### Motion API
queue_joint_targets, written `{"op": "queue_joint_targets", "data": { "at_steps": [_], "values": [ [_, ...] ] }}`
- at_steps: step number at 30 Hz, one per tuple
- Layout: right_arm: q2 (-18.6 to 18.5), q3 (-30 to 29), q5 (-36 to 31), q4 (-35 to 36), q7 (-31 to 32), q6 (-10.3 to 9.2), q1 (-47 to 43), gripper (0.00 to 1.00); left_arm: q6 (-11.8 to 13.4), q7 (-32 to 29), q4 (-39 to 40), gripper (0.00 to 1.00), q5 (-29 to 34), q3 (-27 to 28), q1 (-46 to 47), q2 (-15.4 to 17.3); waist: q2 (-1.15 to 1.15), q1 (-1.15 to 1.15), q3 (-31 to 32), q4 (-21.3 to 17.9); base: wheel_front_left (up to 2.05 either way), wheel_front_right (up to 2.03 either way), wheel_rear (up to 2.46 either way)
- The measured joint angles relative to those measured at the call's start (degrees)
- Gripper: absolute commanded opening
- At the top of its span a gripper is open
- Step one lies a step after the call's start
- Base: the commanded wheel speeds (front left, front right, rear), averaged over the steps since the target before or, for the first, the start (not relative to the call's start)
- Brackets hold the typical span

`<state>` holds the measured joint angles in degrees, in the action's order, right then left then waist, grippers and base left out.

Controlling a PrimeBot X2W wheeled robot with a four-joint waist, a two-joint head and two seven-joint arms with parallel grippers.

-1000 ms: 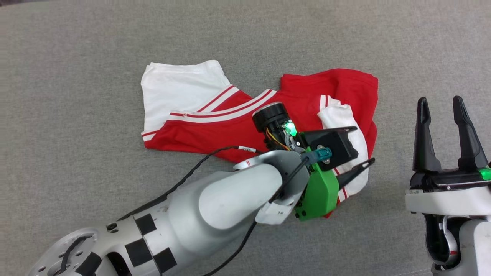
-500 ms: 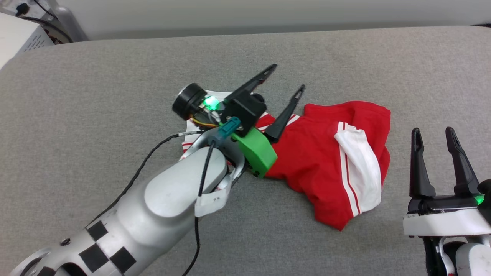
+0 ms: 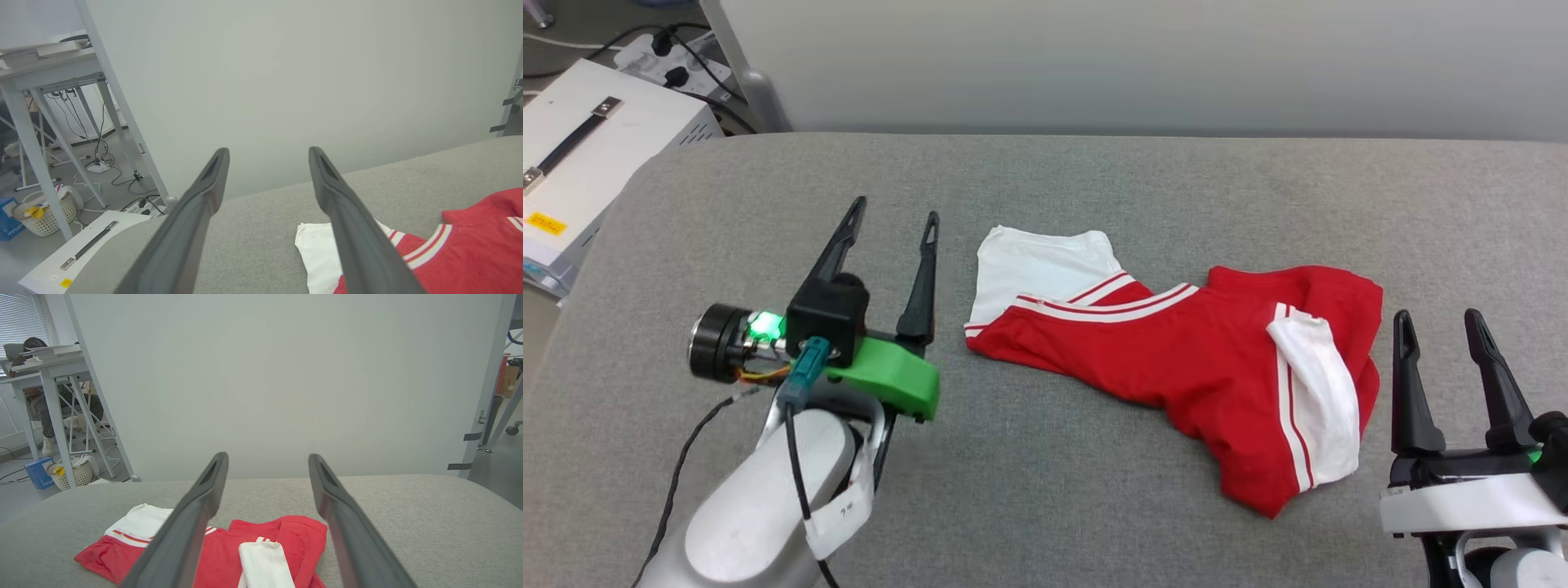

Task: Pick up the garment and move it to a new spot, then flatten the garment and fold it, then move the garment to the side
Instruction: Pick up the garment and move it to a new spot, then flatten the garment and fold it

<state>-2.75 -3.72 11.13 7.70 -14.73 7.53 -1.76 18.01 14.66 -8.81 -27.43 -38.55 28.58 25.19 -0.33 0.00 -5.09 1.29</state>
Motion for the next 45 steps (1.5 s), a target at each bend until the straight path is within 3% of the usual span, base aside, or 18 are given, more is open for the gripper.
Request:
{"op": "queue_joint_targets", "data": {
  "at_steps": [7,15,27,45],
  "values": [
    [0.01,0.44,-0.49,-0.49,0.00,0.00,-1.76,1.00,0.30,0.01,3.14,1.00,4.14,10.16,-13.78,-0.38,0.00,0.00,2.48,1.14,0.00,0.00,0.00],
    [0.01,0.81,-1.71,-1.65,0.00,0.00,-3.04,1.00,-4.77,0.00,4.38,1.00,8.33,16.50,-22.98,-4.65,0.00,0.00,3.83,0.88,0.00,0.00,0.00],
    [0.01,1.75,-2.42,-3.94,0.00,0.00,-4.76,1.00,-10.43,0.00,3.81,1.00,14.11,23.99,-29.14,-11.24,0.00,0.00,5.69,0.94,0.00,0.00,0.00],
    [0.01,1.98,-3.01,-6.09,0.00,0.00,-6.04,1.00,-15.35,0.01,1.68,1.00,19.39,30.34,-31.15,-16.08,0.00,0.00,5.73,0.83,0.00,0.00,0.00]
  ]
}}
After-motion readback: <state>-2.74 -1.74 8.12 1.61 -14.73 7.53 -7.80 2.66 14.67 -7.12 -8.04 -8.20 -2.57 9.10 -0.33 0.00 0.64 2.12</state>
